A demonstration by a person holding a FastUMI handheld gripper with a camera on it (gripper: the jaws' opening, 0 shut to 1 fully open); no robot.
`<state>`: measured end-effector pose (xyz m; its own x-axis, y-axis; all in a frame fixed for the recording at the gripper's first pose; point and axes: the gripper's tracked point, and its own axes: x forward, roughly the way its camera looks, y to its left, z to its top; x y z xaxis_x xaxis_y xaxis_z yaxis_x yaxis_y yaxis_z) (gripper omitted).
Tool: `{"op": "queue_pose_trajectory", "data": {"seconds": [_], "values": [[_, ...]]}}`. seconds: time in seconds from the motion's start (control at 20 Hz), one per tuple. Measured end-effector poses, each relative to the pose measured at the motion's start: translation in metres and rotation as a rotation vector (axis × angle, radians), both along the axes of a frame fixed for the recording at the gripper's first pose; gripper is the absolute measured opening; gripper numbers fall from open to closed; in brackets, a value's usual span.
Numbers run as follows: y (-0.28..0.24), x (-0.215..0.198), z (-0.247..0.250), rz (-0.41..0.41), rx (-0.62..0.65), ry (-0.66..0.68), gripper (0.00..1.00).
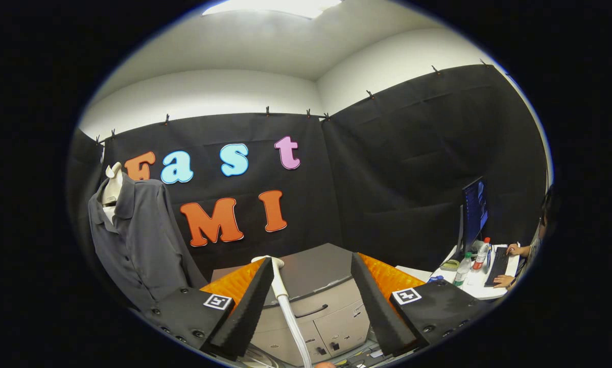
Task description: Iron the clothes twice with a garment steamer, once on the left side and once on the right side.
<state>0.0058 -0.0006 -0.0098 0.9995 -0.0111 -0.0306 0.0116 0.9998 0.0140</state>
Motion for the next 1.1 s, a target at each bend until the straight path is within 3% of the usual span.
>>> {"op": "queue_pose_trajectory", "data": {"seconds": [0.8, 1.1], "values": [[0.012, 0.014, -0.008, 0.007, -0.015, 0.022, 0.98], [0.024, 0.043, -0.024, 0.044, -0.02, 0.081, 0.98]]}}
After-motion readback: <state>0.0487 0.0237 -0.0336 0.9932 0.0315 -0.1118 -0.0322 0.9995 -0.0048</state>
